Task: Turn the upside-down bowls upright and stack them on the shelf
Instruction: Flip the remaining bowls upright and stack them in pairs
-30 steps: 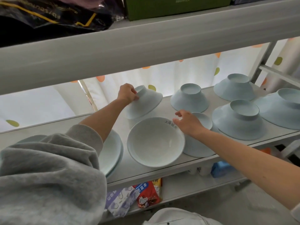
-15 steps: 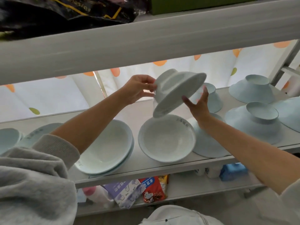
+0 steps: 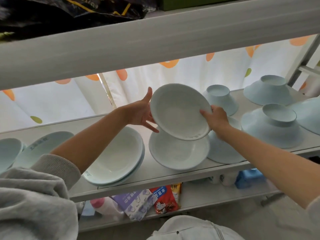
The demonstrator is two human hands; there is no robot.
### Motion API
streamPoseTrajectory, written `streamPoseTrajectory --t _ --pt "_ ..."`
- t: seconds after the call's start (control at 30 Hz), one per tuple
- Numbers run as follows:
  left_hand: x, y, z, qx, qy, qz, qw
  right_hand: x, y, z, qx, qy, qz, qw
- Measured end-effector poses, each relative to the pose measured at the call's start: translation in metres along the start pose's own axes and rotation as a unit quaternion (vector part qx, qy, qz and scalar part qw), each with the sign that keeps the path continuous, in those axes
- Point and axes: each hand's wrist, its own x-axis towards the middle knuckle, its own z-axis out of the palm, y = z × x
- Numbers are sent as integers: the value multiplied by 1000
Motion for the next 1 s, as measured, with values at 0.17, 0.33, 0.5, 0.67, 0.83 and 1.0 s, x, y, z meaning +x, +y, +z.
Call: streamPoseTrajectory --t 0.17,0.33,0.5,0.67,0.83,1.0 --pt "2 -10 4 63 108 -52 991 -9 1 1 -122 -52 -45 990" --pt "14 -24 8 115 153 -66 979 -17 7 9 -194 -74 -40 977" --pt "22 -26 20 241 205 -45 948 -21 10 12 -241 -74 -25 967" --pt "28 -25 27 460 247 -40 852 -23 7 11 -313 -55 -42 947" --pt "32 -29 26 565 255 -47 783 -25 7 7 -367 -51 -72 926" --pt "33 -17 42 673 294 -21 678 -24 7 -6 -308 -29 -58 949"
